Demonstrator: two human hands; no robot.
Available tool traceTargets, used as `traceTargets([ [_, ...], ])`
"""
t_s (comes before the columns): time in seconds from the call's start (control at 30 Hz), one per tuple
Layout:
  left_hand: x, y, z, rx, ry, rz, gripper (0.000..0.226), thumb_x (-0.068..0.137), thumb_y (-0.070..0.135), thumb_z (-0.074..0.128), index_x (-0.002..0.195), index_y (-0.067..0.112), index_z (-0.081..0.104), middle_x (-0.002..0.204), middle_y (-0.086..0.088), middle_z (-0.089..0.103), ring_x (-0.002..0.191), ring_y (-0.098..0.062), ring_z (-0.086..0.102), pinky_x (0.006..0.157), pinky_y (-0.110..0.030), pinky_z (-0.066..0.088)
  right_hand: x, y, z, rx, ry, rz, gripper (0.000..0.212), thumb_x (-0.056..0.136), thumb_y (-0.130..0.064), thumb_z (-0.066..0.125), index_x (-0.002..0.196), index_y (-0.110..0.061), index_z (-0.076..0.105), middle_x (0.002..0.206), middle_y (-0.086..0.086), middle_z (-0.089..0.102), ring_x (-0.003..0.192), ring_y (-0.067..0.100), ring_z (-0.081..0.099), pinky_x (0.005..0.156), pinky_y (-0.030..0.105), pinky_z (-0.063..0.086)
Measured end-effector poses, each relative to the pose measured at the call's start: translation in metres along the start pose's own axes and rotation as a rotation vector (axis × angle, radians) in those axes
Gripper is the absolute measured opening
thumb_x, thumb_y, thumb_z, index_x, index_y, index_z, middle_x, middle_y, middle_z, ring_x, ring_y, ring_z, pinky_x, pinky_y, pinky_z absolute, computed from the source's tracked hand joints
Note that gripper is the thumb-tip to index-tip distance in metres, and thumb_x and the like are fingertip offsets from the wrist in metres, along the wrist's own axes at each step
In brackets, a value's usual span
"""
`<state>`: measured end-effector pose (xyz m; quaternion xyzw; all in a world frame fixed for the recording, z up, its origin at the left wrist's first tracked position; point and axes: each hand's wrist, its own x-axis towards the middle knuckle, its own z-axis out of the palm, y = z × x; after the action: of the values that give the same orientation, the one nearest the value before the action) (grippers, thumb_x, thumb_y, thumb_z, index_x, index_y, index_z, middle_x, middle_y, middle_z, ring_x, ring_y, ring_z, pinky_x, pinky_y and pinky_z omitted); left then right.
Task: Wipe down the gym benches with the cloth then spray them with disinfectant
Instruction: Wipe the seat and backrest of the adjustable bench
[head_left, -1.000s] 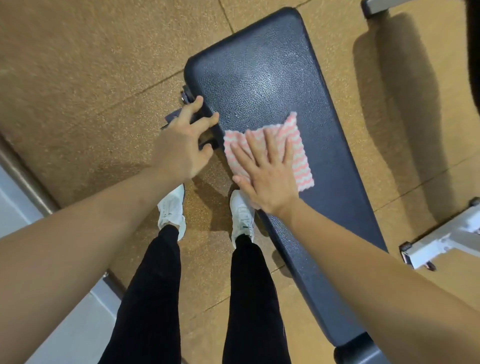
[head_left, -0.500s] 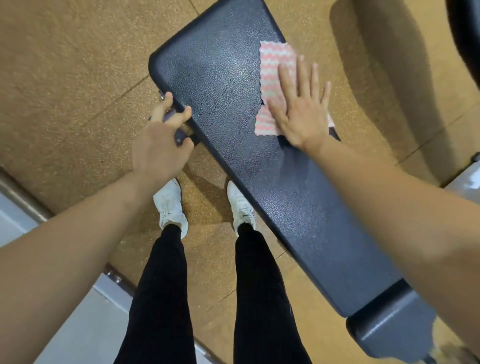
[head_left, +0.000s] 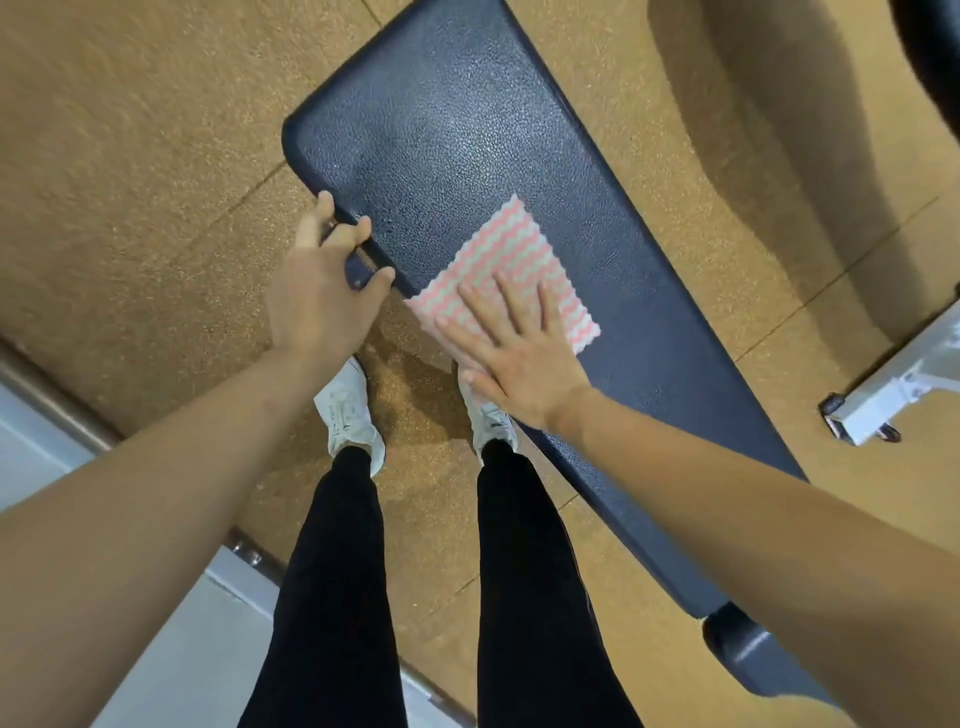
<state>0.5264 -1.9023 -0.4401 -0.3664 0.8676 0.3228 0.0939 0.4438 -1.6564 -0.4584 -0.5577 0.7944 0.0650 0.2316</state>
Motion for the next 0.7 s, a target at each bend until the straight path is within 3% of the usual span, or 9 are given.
traceTargets([
  [0.1,0.0,-0.002,0.0,-0.019,0.002,0.025,0.05,0.091,0.035,0.071,0.14,0.03,0.06,0.164,0.005,0.033,0.14,-0.017,0.05,0.101,-0.045,0.053,0.019,0.022,-0.011,0.013,0.017,0.068,0.066,0.102,-0.065,0.017,0.161,-0.039,0.006,0.171,0.001,-0.001,0.155,0.039,-0.007,0.119,0.069,0.002],
  [0.27,-0.003,-0.002,-0.005,0.008,-0.013,0.043,0.049,0.094,0.028,0.069,0.141,0.029,0.059,0.166,0.003,0.03,0.137,-0.021,0.053,0.095,-0.044,0.053,0.081,0.071,-0.046,0.101,0.12,0.357,0.072,0.1,-0.068,0.024,0.162,-0.035,0.009,0.171,0.006,0.002,0.156,0.038,-0.001,0.118,0.069,0.002],
  [0.43,-0.004,-0.005,-0.009,-0.01,-0.057,0.077,0.054,0.093,0.02,0.068,0.145,0.028,0.056,0.167,0.002,0.027,0.138,-0.02,0.051,0.096,-0.042,0.051,0.132,0.081,-0.073,0.192,0.133,0.533,0.075,0.098,-0.07,0.017,0.162,-0.035,-0.001,0.17,0.007,-0.008,0.154,0.04,-0.01,0.118,0.069,-0.004],
  [0.57,-0.004,-0.009,-0.01,-0.07,-0.112,0.086,0.059,0.093,0.019,0.067,0.149,0.029,0.051,0.17,0.003,0.02,0.136,-0.021,0.051,0.084,-0.043,0.055,0.135,0.054,-0.066,0.085,0.145,0.351,0.075,0.099,-0.069,0.021,0.162,-0.032,0.006,0.17,0.01,0.001,0.154,0.045,-0.002,0.117,0.071,0.001],
  [0.63,-0.005,-0.01,-0.011,-0.198,-0.169,0.033,0.061,0.095,0.018,0.067,0.152,0.029,0.048,0.17,0.011,0.016,0.146,-0.011,0.036,0.091,-0.04,0.053,0.129,0.036,-0.057,0.031,0.139,0.193,0.073,0.1,-0.067,0.024,0.162,-0.034,0.009,0.171,0.009,0.003,0.154,0.046,0.0,0.117,0.072,0.003],
  [0.7,-0.009,-0.011,-0.014,-0.337,-0.139,-0.064,0.058,0.096,0.02,0.064,0.151,0.031,0.049,0.167,0.015,0.026,0.145,-0.007,0.039,0.1,-0.04,0.052,0.122,0.018,-0.049,0.007,0.133,0.06,0.071,0.1,-0.066,0.025,0.162,-0.035,0.011,0.171,0.007,0.004,0.154,0.045,0.0,0.116,0.073,0.004],
])
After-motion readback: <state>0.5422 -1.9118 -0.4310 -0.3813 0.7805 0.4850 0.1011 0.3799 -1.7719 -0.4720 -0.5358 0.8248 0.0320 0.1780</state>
